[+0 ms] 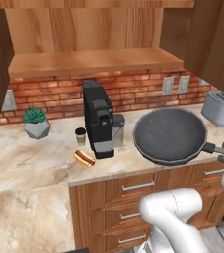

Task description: Pick the pan from the cabinet and place it on the stove. Then turn on the stove burner for the pan.

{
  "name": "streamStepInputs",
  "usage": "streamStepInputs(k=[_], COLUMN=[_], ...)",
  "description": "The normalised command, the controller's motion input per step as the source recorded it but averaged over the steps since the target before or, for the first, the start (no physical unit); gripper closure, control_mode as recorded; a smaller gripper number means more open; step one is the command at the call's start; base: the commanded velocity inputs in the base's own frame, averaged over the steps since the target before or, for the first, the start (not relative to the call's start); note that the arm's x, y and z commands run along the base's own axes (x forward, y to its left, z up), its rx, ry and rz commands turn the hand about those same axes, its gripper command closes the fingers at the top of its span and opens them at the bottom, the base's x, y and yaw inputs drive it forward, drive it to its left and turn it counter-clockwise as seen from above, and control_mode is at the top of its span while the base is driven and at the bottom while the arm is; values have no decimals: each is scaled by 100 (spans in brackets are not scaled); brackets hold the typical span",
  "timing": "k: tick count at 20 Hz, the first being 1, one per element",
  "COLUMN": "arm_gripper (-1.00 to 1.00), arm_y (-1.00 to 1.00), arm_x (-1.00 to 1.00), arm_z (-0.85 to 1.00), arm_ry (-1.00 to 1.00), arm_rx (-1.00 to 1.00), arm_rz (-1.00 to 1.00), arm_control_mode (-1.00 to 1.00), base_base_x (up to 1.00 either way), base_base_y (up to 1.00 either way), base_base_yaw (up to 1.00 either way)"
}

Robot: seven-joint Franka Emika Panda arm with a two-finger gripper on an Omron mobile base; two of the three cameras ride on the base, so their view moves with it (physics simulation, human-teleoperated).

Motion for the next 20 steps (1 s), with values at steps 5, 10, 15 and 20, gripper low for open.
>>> streamStepInputs(k=[5, 10, 15, 20], arm_gripper=[100, 100, 100, 100], arm_y=[0, 0, 0, 0], arm_x=[0, 0, 0, 0], arm_z=[0, 0, 0, 0], arm_ry=[0, 0, 0, 0], arm_rx=[0, 0, 0, 0], arm_rz=[0, 0, 0, 0], arm_control_mode=[100, 100, 100, 100], base_base_x=[-34, -37, -37, -37], base_base_y=[-23, -44, -63, -62], base_base_yaw=[0, 0, 6, 9])
